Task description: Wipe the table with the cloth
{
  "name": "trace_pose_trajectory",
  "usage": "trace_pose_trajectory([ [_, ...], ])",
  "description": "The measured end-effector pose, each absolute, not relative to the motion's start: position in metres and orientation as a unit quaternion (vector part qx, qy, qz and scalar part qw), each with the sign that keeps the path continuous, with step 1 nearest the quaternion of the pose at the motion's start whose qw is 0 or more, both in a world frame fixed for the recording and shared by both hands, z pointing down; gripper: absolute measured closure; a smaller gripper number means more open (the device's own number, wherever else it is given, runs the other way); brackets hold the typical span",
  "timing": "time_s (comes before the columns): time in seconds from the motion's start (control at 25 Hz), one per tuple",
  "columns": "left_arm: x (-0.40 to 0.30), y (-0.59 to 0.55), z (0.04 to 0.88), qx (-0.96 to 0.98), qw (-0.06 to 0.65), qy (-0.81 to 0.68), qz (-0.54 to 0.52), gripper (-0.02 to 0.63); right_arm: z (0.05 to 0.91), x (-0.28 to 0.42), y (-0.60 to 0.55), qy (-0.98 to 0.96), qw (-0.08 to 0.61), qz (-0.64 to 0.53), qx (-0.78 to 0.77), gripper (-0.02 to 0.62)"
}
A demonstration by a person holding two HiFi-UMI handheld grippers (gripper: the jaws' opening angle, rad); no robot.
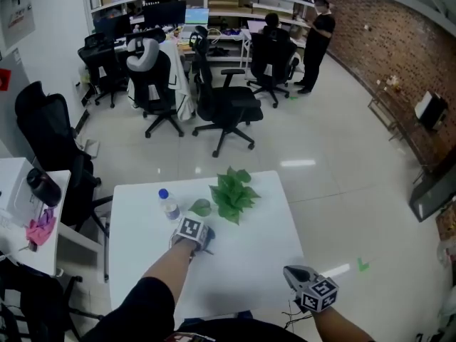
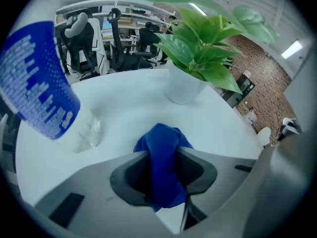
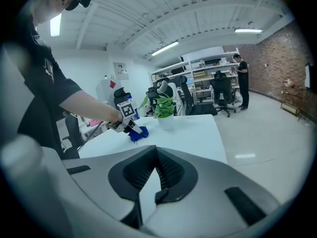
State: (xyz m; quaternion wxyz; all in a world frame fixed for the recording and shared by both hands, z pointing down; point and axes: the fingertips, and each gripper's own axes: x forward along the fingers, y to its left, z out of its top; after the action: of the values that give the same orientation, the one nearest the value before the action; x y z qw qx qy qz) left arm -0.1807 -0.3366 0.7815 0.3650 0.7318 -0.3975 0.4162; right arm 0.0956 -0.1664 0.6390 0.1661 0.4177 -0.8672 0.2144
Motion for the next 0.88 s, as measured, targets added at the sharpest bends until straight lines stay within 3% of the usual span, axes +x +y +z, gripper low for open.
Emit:
trace_pose_trajectory([
  [0.52,-0.182,-0.316,0.749,0.756,0.355,-0.391,0.386,0.483,0.620,0.075,-0.188,-0.880,0.147,0.196,0.407,0.583],
  [0.88,-0.173,-0.319,0.779,0.735,0.384,-0.388,0.401,0.483,0.630,0.071,-0.185,-0.884,0.167,0.194,0.391,0.583],
])
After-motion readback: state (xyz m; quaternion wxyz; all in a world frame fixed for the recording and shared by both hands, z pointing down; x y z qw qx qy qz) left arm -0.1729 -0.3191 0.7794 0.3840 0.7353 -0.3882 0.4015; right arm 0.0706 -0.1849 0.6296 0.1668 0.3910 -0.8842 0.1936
